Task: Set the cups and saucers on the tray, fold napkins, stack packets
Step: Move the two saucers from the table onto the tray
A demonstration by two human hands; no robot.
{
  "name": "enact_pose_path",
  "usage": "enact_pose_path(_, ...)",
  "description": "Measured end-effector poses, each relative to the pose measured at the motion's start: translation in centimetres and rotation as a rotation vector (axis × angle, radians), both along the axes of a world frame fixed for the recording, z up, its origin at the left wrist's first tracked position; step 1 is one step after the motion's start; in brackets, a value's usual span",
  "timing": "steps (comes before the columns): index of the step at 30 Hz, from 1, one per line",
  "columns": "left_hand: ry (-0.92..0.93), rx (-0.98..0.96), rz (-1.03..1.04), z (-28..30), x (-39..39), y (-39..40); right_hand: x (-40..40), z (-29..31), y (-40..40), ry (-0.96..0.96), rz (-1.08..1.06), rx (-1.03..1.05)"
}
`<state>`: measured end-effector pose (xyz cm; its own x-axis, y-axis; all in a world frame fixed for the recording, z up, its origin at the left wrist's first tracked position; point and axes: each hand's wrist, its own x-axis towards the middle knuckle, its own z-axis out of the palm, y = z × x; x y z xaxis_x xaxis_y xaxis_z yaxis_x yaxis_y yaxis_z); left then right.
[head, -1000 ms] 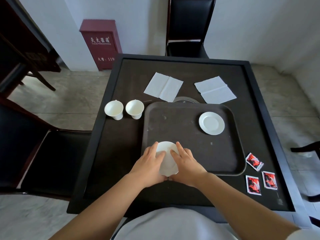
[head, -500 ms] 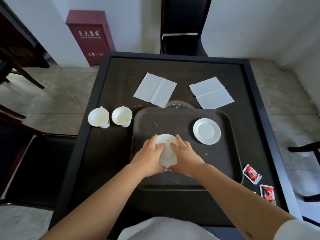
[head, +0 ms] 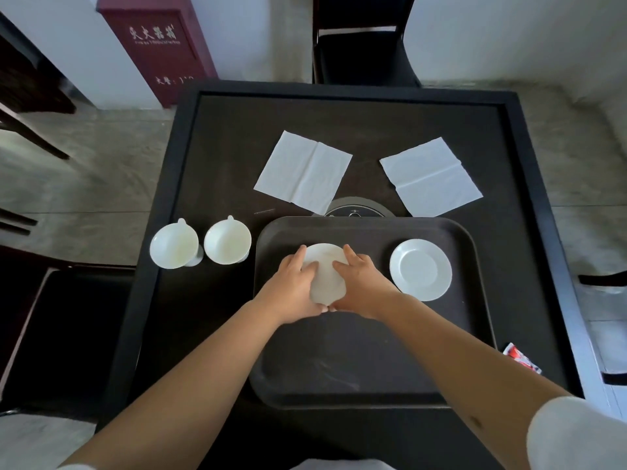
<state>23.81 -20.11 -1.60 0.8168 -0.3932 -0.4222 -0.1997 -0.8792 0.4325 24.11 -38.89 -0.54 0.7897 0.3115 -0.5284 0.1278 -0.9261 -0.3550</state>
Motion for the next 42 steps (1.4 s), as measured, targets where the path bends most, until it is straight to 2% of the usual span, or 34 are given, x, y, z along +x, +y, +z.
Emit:
enact_pose_path(5, 0.013, -0.005, 0.002, -0.7, 1.0, -0.1, 1.1, -1.3, 0.1, 0.011, -0.033, 0.011)
enact_pose_path(18, -0.160, 0.046, 0.026, -1.8, 0.1, -0.9, 0.4, -2.1, 0.7, -0.042, -0.102, 0.025)
enact_pose_path(28, -0.096, 0.152, -0.002, -0.3, -0.6, -1.2, -0.5, -0.9, 0.1, -0.037, -0.031, -0.032)
enact_pose_path(42, -0.112, 0.270, -0.032, 4.0, -11.4, -0.6, -12.1, 2.6, -2.4, -0.129, -0.025, -0.163)
